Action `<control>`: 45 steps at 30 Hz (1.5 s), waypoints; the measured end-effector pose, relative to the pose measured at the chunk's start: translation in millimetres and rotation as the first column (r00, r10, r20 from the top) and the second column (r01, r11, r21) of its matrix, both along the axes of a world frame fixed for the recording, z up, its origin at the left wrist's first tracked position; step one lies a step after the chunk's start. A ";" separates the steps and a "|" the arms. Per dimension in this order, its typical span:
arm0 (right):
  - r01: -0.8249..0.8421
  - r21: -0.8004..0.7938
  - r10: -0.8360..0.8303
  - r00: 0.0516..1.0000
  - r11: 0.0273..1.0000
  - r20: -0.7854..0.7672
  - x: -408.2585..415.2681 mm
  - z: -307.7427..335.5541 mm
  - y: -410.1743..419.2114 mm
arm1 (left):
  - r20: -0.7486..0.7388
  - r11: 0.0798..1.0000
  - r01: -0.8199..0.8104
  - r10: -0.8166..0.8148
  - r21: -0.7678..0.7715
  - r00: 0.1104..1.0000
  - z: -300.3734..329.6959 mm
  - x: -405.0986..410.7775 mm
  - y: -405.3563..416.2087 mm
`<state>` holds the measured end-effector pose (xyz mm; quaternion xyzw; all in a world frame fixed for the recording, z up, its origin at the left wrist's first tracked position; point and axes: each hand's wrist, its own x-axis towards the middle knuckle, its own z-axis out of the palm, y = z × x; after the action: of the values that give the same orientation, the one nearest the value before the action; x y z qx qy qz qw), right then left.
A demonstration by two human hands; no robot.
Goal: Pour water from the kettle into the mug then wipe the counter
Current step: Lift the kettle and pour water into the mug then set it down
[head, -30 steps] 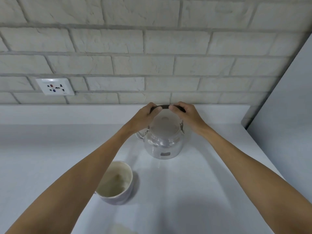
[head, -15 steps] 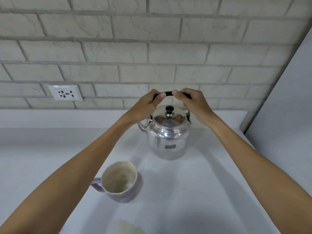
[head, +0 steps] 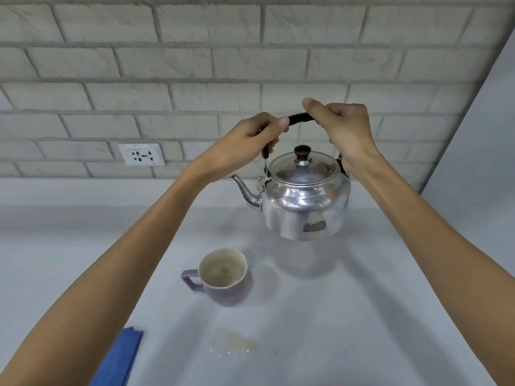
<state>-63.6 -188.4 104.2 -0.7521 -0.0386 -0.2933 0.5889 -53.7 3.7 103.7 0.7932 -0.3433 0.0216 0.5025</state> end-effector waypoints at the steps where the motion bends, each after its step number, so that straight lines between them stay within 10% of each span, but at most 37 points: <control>1: -0.002 -0.011 0.002 1.000 1.000 -0.002 -4.7 -2.5 3.3 | 0.018 0.999 -0.007 0.007 0.032 1.000 -6.8 -3.5 10.9; 15: -0.059 -0.202 0.045 0.996 0.978 -0.074 -47.0 -55.5 36.1 | -0.291 0.892 -0.449 0.445 0.056 0.847 -207.7 -42.5 130.8; 45: -0.064 -0.505 0.019 0.996 0.861 -0.092 -60.3 -47.6 38.3 | -0.632 0.761 -0.597 0.337 -0.252 0.697 -267.5 -51.5 108.1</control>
<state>-123.9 -150.1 56.6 -0.8912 -0.1059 -0.2283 0.3775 -105.1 111.7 -163.8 0.6912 0.0504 -0.0002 0.7209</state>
